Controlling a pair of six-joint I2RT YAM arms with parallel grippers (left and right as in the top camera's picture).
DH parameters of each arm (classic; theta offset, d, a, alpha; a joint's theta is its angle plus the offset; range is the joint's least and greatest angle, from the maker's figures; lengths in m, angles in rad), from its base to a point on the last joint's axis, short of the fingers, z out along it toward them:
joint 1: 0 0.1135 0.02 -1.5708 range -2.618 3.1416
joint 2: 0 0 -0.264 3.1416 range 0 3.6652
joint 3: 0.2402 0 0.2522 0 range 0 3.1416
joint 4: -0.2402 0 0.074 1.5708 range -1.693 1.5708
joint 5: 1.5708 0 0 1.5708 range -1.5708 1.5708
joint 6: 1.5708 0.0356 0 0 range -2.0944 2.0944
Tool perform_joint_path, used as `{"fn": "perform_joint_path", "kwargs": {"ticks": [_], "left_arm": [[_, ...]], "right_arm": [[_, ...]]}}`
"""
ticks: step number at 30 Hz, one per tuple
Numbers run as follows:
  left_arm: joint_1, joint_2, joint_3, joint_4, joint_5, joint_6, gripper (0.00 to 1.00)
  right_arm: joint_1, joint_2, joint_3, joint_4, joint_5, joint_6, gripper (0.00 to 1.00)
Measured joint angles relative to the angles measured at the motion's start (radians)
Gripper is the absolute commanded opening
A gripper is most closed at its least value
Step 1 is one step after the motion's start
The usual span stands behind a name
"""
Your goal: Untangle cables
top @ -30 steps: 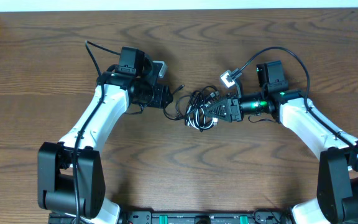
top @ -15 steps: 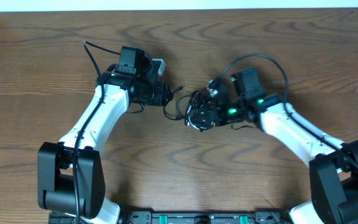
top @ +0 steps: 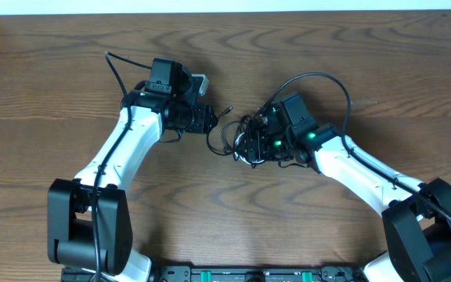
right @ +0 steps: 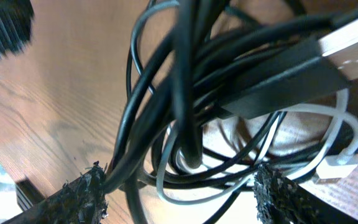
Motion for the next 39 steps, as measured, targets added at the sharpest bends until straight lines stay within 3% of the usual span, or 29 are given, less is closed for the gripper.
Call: {"fn": "perform_joint_path", "kwargs": {"ticks": [7,11,15,24,30,32,34,35,39], "left_arm": [[0.0,0.0,0.0,0.0,0.0,0.0,0.51],[0.0,0.0,0.0,0.0,0.0,0.0,0.51],[0.0,0.0,0.0,0.0,0.0,0.0,0.5],[0.0,0.0,0.0,0.002,0.0,0.0,0.5],[0.0,0.0,0.0,0.003,0.0,0.0,0.51],[0.0,0.0,0.0,0.003,0.0,0.0,0.5],[0.0,0.0,0.0,0.003,0.0,0.0,0.5],[0.0,0.0,0.0,0.004,0.0,0.0,0.51],[0.0,0.0,0.0,0.003,0.0,0.0,0.5]], "right_arm": [[0.006,0.0,0.0,-0.024,-0.12,-0.212,0.72],[-0.015,0.0,0.0,-0.09,-0.167,-0.33,0.66],[-0.045,0.0,0.0,-0.114,-0.173,-0.388,0.63],[-0.04,0.0,0.0,-0.06,-0.091,-0.399,0.61],[0.0,0.007,0.0,-0.032,0.035,-0.279,0.57],[0.009,0.017,0.0,-0.01,0.056,-0.248,0.47],[0.015,0.031,0.0,0.016,0.066,-0.217,0.15],[0.018,0.039,0.0,0.033,0.069,-0.209,0.04],[0.017,0.048,0.0,0.069,0.078,-0.191,0.01]]}}
